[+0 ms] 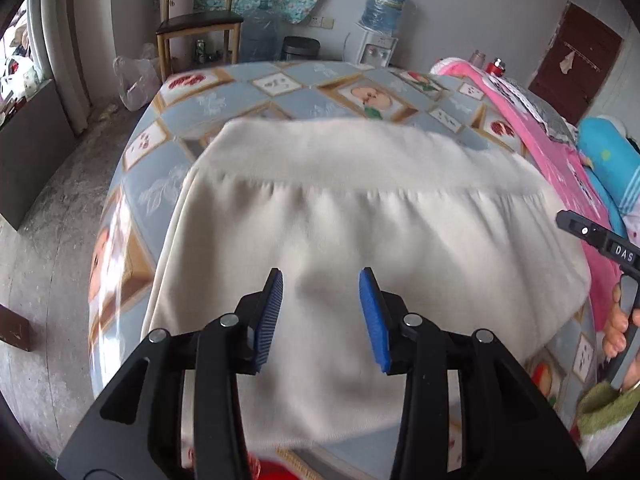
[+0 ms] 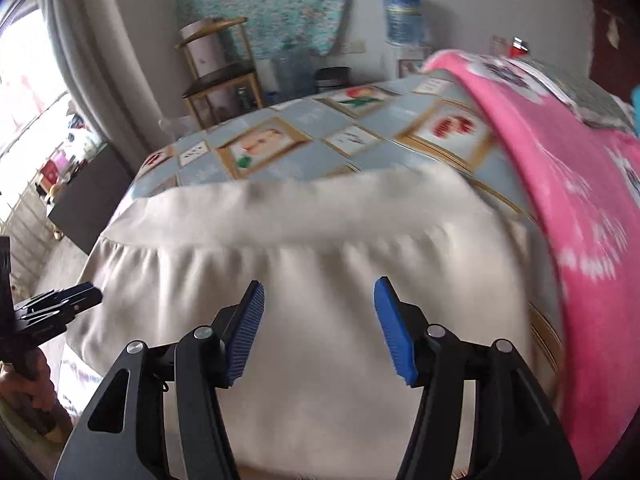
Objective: Fold large clothes
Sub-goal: 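Lay the folded jacket down with both tools and smooth its edge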
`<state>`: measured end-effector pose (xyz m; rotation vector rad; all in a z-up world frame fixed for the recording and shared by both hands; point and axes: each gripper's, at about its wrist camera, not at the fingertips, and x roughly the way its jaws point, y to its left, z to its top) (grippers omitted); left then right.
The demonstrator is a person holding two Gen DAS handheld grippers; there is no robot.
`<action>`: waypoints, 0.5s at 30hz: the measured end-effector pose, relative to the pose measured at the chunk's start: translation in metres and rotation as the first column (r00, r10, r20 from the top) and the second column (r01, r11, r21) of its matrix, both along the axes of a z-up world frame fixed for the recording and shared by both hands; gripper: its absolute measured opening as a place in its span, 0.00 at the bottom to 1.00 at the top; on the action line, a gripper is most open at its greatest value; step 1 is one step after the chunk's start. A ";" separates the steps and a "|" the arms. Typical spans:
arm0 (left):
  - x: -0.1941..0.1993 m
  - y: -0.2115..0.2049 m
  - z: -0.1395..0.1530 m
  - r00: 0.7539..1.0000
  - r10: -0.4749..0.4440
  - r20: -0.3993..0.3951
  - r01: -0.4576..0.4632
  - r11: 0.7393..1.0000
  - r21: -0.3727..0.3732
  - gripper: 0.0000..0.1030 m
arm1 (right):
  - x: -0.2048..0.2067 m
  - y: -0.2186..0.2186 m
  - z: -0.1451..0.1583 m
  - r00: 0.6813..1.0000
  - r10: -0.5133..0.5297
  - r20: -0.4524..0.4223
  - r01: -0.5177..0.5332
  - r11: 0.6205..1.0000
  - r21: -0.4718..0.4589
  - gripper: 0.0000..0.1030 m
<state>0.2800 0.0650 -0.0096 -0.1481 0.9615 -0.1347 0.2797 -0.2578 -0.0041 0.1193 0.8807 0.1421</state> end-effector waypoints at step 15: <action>0.075 0.006 -0.002 0.998 0.040 -0.046 -0.039 0.999 0.011 0.41 | 0.081 -0.010 -0.023 0.988 -0.093 -0.127 0.095 0.995 0.011 0.57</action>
